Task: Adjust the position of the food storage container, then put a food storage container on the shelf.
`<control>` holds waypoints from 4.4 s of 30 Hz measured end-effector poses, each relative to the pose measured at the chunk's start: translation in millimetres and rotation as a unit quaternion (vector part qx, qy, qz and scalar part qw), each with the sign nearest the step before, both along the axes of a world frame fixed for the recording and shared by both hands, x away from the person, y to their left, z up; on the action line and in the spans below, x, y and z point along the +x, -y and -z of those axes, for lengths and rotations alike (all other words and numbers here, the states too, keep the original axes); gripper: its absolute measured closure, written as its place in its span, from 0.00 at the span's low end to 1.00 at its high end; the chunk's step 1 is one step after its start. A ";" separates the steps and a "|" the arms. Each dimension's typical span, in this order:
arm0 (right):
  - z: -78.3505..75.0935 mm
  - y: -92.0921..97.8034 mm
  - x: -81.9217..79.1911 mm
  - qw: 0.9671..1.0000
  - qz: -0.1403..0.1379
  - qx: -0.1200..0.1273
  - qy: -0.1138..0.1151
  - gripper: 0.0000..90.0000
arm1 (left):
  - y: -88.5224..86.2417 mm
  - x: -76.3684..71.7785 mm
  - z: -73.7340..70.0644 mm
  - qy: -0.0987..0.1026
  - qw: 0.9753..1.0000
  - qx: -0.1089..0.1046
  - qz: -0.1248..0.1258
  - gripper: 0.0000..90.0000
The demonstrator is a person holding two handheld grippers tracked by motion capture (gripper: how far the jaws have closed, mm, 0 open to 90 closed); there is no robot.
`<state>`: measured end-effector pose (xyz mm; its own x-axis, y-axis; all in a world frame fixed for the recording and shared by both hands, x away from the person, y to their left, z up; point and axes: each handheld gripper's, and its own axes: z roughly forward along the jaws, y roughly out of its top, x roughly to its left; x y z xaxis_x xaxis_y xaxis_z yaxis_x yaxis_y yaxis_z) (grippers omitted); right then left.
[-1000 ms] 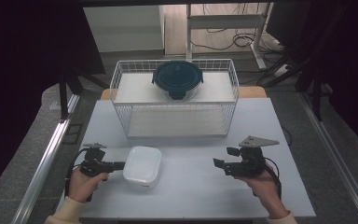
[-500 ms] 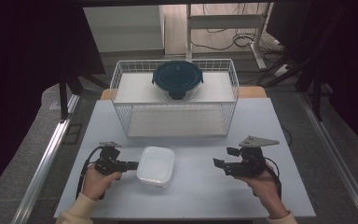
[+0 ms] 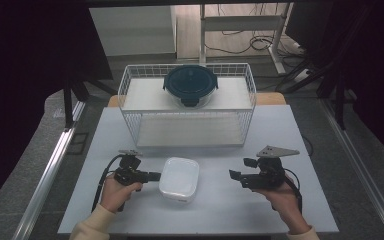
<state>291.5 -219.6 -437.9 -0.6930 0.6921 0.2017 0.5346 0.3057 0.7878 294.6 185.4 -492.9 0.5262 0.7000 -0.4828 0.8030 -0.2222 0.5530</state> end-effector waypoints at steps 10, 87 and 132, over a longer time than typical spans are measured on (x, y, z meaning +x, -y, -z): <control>-0.2 -0.1 -0.3 1.000 -0.002 0.000 0.001 0.28 | 20.3 6.5 -1.7 0.003 1.000 0.002 0.016 1.00; -5.9 -11.2 -5.6 1.000 -0.013 0.019 -0.020 0.27 | 27.3 -21.6 -39.7 0.083 0.996 -0.016 -0.035 0.28; 44.9 -47.2 15.7 0.985 0.019 0.061 -0.163 0.45 | 45.4 11.0 2.2 -0.051 0.994 -0.096 -0.003 0.42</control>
<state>307.2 -172.3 -482.9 -0.5518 0.6732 0.4923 0.7741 0.1938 0.6026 305.6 140.0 -495.1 0.4636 0.5935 -0.6579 0.8579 -0.1149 0.5008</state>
